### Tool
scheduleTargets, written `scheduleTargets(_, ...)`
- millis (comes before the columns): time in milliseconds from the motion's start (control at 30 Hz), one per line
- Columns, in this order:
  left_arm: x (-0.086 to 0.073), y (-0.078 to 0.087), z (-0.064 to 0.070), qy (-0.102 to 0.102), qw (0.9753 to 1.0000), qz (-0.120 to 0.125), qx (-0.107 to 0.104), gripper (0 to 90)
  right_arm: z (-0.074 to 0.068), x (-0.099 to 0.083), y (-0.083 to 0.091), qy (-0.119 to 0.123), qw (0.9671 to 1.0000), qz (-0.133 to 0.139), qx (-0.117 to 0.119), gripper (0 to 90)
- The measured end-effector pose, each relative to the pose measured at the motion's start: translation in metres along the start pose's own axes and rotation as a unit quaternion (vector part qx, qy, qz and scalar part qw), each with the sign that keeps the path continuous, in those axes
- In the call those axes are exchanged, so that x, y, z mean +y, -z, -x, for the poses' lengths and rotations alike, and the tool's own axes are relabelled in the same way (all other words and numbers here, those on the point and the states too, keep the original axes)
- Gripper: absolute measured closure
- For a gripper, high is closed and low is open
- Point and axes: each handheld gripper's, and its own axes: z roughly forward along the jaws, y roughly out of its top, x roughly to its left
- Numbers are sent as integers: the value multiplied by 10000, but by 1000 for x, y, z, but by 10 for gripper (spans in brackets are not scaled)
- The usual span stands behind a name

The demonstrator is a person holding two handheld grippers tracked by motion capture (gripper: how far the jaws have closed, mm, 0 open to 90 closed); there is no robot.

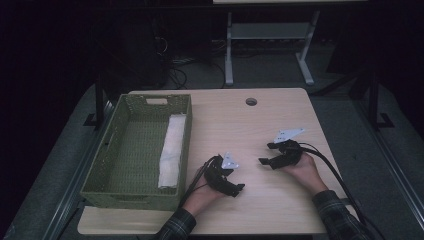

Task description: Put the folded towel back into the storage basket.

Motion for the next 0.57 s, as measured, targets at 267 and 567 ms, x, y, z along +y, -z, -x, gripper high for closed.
scheduleTargets(267, -6, -2, 0, -68, 9997, 243, 50, 140, -3, -5, -2, -68, 9999, 73, -132, 191)
scheduleTargets(567, -6, -2, 0, -49, 9997, 221, 57, 133, -4, -6, -2, -98, 9998, 54, -183, 157)
